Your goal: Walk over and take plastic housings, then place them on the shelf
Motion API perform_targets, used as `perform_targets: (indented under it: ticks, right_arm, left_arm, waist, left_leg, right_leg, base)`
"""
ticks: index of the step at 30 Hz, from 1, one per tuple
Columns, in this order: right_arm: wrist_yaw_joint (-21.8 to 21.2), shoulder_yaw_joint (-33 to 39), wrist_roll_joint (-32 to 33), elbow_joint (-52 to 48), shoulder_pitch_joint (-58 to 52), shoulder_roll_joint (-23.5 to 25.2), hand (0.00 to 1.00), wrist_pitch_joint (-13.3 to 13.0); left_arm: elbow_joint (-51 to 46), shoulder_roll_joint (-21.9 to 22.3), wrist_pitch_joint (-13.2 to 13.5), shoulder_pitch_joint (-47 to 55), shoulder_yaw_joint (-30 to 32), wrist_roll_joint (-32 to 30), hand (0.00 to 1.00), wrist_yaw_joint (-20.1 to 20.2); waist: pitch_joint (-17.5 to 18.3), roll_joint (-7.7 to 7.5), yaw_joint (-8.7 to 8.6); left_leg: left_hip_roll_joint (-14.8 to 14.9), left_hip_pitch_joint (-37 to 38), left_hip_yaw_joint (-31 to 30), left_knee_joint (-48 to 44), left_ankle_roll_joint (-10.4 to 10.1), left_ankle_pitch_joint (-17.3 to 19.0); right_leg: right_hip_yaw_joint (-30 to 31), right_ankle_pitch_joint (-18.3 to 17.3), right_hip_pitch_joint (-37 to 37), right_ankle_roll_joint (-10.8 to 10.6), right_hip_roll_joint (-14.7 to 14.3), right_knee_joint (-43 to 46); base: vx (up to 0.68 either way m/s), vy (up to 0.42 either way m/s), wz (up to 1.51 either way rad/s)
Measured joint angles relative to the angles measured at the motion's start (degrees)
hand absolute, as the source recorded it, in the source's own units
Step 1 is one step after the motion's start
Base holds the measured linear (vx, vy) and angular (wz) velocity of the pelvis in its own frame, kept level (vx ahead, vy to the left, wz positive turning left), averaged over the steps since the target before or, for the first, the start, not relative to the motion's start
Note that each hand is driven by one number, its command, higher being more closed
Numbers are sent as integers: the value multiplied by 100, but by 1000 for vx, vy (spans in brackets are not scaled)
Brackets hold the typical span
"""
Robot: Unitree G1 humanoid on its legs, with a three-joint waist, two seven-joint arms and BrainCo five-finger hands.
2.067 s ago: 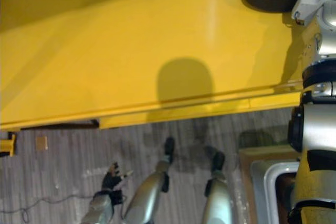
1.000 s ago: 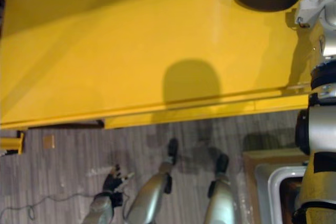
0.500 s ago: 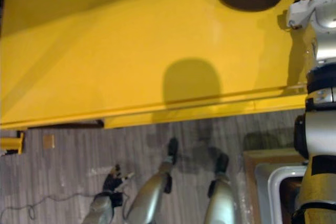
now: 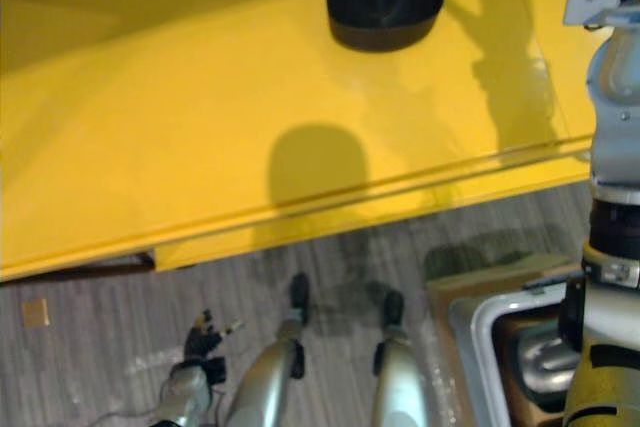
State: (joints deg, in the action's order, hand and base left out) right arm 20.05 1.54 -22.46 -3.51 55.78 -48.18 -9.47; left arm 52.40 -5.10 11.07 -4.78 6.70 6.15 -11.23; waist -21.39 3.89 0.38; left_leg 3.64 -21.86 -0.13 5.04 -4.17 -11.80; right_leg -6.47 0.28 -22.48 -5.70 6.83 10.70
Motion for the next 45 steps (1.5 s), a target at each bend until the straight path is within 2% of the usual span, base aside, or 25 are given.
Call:
perform_targets:
  ticks: [2, 8, 11, 16, 21, 26, 29, 40, 45]
  right_arm:
    - [-56, -442, -24, -88, -42, 2, 0, -208]
    - [-612, -1402, 42, -48, -54, 9, 0, -441]
    - [-841, -1889, 164, 324, 177, 14, 0, -552]
    - [-1305, -2517, 530, 1169, 779, 17, 0, -539]
    - [-1626, -2857, 837, 1597, 1170, 10, 0, -526]
    - [-2233, -3283, 1369, 1784, 1282, -32, 0, -517]
    - [-2530, -3501, 1500, 1893, 1291, -79, 0, -414]
    - [-2753, -3544, 1494, 2144, 1278, -371, 0, -162]
    - [-2822, -3500, 1504, 1922, 983, -522, 0, -151]
  left_arm:
    - [10, -3, -1, 1, 7, 2, 0, -41]
    - [54, -12, -1, 5, 149, 2, 0, -113]
    - [55, -13, -1, 6, 157, 2, 0, -111]
    - [66, -13, -1, 4, 155, 6, 0, -107]
    - [82, -13, 0, -28, 152, 14, 0, -100]
    - [85, -53, -1, -48, 152, 19, 0, -64]
    - [105, -76, -2, -83, 148, 23, 0, 29]
    - [183, -74, -29, -113, 102, 69, 0, 95]
    - [202, -74, -94, -113, 103, 68, 0, 131]
  waist:
    - [0, -1, 14]
    - [-3, -37, 72]
    - [-9, -63, 86]
    - [-12, -79, 131]
    - [-18, -88, 170]
    - [-98, -226, 177]
    - [-122, -268, 188]
    - [-122, -268, 161]
    - [-125, -276, 161]
  left_leg:
    - [-4, 0, 6, 0, 1, 0]
    - [-14, -5, -6, -2, 5, -3]
    - [-16, -6, -15, -3, 5, -5]
    - [-14, -9, -38, -1, 7, -8]
    - [-12, -18, -79, 0, 6, -9]
    - [-4, -17, -82, 0, 6, -9]
    - [-9, -18, -85, 0, 6, -10]
    - [-2, 3, -55, 1, 5, -11]
    - [-1, 43, 17, 2, 5, -9]
  right_leg:
    - [10, 13, -1, -11, 2, -1]
    - [5, 21, -1, -17, 10, 2]
    - [0, 20, 0, -17, 10, 9]
    - [-14, 19, 0, -16, 7, 26]
    - [-62, 1, 0, 11, 8, 56]
    - [-73, -6, 0, 20, 3, 63]
    - [-75, -6, 2, 21, 8, 65]
    - [-49, -5, 3, 21, 2, 66]
    - [20, -4, 5, 19, 1, 66]
  base:
    - [0, 0, 0]
    - [0, 0, 0]
    - [0, 0, 0]
    - [0, 0, 0]
    - [3, -13, 3]
    - [0, 0, 0]
    - [0, 0, 0]
    - [0, 0, 0]
    - [0, 0, -5]
